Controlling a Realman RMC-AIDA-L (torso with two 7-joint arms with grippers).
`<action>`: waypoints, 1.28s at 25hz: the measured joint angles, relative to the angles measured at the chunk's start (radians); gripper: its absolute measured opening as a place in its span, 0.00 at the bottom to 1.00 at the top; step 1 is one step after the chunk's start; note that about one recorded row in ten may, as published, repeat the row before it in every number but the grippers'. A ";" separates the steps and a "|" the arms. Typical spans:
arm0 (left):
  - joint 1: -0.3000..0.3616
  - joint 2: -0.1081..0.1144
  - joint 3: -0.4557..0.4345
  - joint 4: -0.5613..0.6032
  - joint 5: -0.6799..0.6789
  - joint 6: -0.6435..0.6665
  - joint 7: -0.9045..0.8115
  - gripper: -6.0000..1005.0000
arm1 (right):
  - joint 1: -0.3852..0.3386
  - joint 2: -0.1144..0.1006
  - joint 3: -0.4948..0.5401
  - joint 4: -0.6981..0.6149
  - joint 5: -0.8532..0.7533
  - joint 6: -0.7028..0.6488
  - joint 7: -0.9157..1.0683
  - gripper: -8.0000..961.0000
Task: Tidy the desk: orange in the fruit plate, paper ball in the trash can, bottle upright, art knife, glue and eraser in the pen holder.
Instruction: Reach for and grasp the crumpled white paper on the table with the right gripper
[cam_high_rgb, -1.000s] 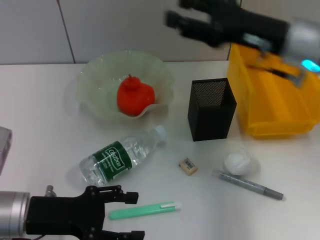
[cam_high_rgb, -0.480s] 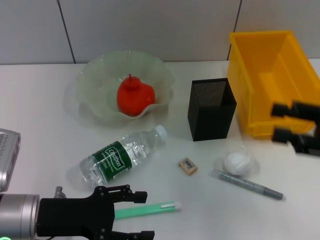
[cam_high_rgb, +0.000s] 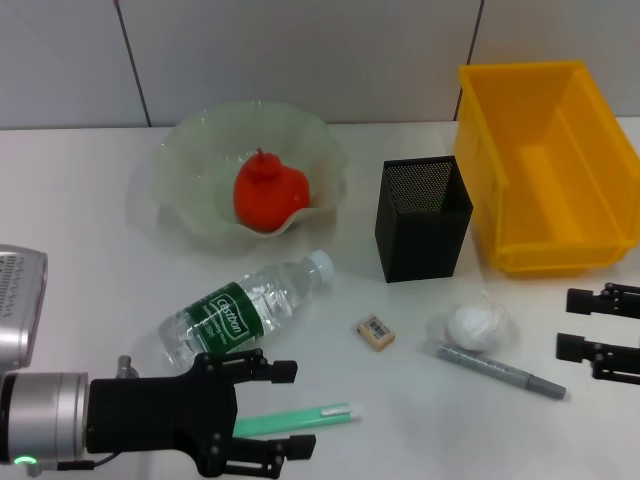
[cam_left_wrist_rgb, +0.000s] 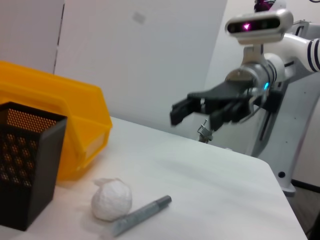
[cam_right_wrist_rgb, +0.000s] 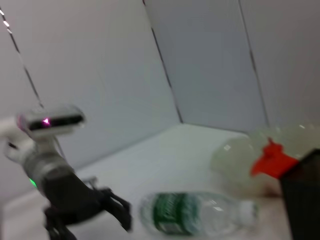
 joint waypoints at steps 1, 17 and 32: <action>-0.002 -0.001 0.000 0.000 -0.004 -0.004 -0.002 0.86 | 0.010 0.008 -0.001 0.009 -0.030 0.049 -0.030 0.71; -0.002 0.001 0.000 -0.015 -0.041 -0.018 0.002 0.86 | 0.106 0.068 -0.012 0.055 -0.171 0.291 -0.118 0.71; -0.007 0.001 -0.001 -0.023 -0.067 -0.017 -0.010 0.86 | 0.165 0.077 -0.015 0.124 -0.229 0.389 -0.174 0.71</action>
